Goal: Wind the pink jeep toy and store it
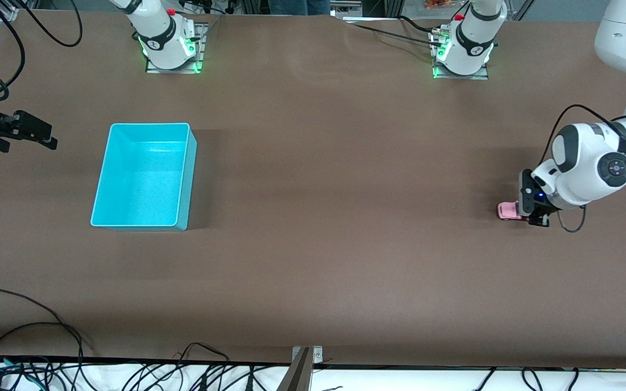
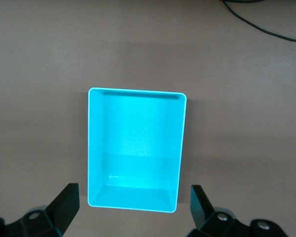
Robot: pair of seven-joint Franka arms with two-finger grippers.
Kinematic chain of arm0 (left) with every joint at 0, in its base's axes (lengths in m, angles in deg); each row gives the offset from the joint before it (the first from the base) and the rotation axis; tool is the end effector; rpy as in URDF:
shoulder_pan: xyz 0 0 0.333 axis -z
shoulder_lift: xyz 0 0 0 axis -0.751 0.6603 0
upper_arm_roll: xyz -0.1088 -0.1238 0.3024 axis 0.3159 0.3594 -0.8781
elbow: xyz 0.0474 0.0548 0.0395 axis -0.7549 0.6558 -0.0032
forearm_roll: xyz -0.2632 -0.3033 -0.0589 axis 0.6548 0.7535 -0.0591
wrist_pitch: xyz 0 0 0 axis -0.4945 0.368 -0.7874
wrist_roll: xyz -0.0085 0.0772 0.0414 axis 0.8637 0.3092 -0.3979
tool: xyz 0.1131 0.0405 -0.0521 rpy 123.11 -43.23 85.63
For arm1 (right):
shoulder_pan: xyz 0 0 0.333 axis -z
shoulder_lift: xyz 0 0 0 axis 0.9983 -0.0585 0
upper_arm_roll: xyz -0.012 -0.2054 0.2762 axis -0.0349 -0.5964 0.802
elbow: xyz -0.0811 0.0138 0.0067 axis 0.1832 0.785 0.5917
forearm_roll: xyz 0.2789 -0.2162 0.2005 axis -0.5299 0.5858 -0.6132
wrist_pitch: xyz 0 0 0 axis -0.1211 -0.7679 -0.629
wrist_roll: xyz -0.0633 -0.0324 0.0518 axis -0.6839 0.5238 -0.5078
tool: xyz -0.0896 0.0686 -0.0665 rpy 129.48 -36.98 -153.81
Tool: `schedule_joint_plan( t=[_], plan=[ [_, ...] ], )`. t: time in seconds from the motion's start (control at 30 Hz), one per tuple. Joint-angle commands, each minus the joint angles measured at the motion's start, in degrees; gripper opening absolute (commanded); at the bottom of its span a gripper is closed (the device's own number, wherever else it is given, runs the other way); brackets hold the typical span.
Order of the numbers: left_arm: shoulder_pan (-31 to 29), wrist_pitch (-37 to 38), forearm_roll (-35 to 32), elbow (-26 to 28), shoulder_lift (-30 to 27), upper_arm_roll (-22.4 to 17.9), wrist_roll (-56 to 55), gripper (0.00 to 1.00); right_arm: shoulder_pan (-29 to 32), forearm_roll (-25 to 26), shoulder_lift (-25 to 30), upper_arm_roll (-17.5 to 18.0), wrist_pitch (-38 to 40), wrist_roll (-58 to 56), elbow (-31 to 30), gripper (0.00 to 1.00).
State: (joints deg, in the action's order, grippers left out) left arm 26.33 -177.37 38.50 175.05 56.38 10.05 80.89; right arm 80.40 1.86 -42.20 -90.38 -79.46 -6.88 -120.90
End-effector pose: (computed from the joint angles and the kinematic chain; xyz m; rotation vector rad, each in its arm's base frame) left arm 0.5985 0.1376 0.1918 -2.1046 2.3115 0.0996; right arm 0.6004 -0.0114 0.6061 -3.1106 -0.0994 0.0233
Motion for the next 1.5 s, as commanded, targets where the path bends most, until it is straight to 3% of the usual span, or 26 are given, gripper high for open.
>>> schedule_joint_plan(
  t=[0.0, 0.67, 0.73, 0.83, 0.87, 0.9, 0.93, 1.2, 1.47],
  plan=[
    [-2.60, -0.25, -1.99, -0.75, 2.62, 0.18, 1.44, 0.21, 0.09, 0.21, 0.15, -0.01, 1.01, -0.38, 0.73, 1.00],
    [-6.47, -0.25, -1.81, -2.33, 3.58, 0.18, 5.92, 0.23, 0.09, 0.21, 0.15, -0.01, 1.01, -0.38, 0.73, 1.00],
    [-6.47, -0.25, -1.46, -2.33, 3.58, 0.27, 5.84, 0.29, 0.09, 0.21, 0.15, 0.08, 1.01, -0.38, 0.73, 1.00],
    [-6.47, -0.25, -1.28, -2.51, 3.49, 0.27, 5.84, 0.46, 0.09, 0.21, 0.15, -0.01, 1.01, -0.38, 0.73, 1.00],
    [-6.47, -0.25, -1.20, -2.94, 3.41, 0.27, 5.84, 0.60, 0.09, 0.21, 0.15, -0.01, 1.01, -0.38, 0.73, 1.00],
    [-6.56, -0.16, -1.20, -3.38, 3.41, 0.27, 5.92, 0.84, 0.09, 0.21, 0.15, 0.08, 1.01, -0.38, 0.73, 1.00],
    [-6.82, 0.01, -1.20, -3.47, 3.41, 0.27, 6.10, 1.00, 0.09, 0.21, 0.15, 0.08, 1.01, -0.38, 0.73, 1.00],
    [-7.09, 2.99, -1.02, -4.52, 2.00, 0.71, 5.92, 1.00, 0.09, 0.21, 0.15, 0.08, 1.01, -0.38, 0.73, 1.00],
    [-6.48, 13.36, 0.47, -10.06, 1.12, 2.20, 5.31, 1.00, 0.09, 0.21, 0.15, 0.08, 1.01, -0.38, 0.73, 1.00]
  ],
)
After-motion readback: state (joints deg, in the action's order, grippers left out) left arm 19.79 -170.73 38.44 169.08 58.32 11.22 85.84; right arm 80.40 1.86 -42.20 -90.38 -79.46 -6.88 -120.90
